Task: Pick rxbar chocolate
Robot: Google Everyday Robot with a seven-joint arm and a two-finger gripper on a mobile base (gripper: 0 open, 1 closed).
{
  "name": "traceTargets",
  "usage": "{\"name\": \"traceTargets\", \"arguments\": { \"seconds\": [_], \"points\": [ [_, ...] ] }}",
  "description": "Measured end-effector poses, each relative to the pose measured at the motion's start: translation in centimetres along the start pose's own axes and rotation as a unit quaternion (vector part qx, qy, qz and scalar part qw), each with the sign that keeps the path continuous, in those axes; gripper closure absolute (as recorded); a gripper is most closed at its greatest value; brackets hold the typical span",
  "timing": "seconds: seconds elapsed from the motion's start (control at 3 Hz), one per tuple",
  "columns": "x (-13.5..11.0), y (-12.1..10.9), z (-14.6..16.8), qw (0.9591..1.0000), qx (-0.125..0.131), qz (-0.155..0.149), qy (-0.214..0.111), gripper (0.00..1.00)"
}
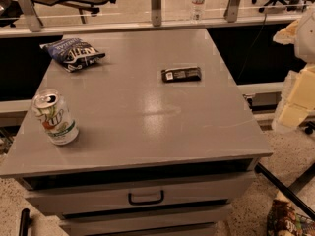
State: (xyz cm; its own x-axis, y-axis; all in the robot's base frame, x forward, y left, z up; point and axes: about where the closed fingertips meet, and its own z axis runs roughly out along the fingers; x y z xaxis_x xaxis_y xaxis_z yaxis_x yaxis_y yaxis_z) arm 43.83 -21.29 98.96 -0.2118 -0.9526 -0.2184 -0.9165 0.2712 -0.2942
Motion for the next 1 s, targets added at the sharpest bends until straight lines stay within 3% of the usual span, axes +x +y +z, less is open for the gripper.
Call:
{"name": "traceTargets", "arguments": {
  "seconds": [0.67,1.0],
  "points": [
    [-0.1,-0.8,1.0,1.0,-0.001,0.002,-0.006,0.0],
    [-1.1,-6.0,4.3,0.9995,0.004,-0.009,-0.03,0.0]
  ]
}}
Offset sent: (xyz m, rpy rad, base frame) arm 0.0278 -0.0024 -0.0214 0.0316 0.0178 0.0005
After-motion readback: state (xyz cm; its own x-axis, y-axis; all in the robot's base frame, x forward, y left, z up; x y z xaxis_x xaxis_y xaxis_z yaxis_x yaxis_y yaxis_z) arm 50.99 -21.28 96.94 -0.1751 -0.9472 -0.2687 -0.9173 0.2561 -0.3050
